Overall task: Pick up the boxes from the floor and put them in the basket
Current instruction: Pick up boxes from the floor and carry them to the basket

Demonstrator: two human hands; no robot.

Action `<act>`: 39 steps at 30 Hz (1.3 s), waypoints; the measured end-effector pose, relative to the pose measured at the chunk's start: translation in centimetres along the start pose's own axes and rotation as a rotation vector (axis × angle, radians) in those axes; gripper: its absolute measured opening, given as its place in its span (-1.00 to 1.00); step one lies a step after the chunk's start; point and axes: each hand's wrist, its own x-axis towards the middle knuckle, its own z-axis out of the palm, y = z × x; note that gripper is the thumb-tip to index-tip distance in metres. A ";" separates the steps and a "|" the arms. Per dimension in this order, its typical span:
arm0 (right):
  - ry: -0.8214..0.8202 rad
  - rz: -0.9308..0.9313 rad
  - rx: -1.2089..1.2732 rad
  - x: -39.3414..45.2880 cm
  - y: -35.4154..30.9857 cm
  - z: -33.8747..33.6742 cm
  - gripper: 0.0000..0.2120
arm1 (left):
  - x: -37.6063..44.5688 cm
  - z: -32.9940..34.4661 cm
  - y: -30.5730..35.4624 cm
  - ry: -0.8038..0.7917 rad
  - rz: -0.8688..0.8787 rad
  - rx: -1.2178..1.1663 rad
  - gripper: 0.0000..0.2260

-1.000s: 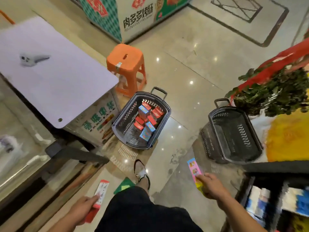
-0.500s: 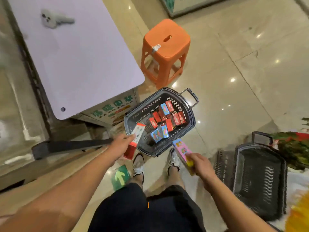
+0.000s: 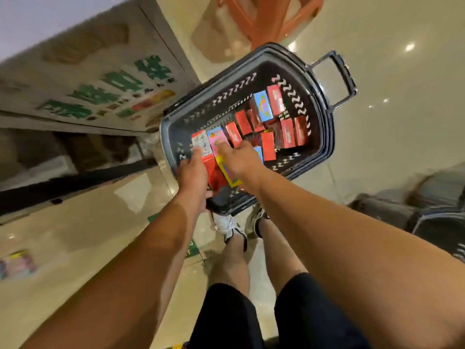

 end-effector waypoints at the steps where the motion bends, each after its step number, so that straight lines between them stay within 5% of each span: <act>1: -0.010 0.011 0.012 1.9 0.2 0.6 -0.30 | 2.0 0.8 -0.2 0.003 -0.018 0.010 -0.50; 9: -0.160 0.072 -0.043 15.3 2.8 4.2 -0.37 | 17.1 5.5 -1.2 0.061 0.021 0.185 -0.63; 14: -0.203 0.095 0.007 19.9 4.3 5.5 -0.42 | 23.7 6.6 -2.4 0.130 0.011 0.287 -0.52; 18: -0.203 0.110 0.079 22.3 6.2 5.8 -0.61 | 26.4 7.2 -3.9 0.045 -0.017 0.247 -0.49; 24: -0.154 0.109 0.011 23.3 7.8 6.1 -0.56 | 28.5 8.6 -5.7 -0.043 -0.045 0.251 -0.64; 28: -0.153 0.108 0.018 20.7 8.1 5.0 -0.89 | 26.7 7.1 -5.8 -0.048 -0.061 0.269 -0.57; 33: -0.158 0.082 0.011 11.9 6.9 3.2 -0.55 | 18.4 4.3 -4.2 -0.109 -0.081 0.196 -0.58; 39: -0.191 -0.048 -0.100 -2.5 6.4 -2.6 -0.63 | 2.6 -1.4 -4.1 -0.228 -0.010 0.192 -0.63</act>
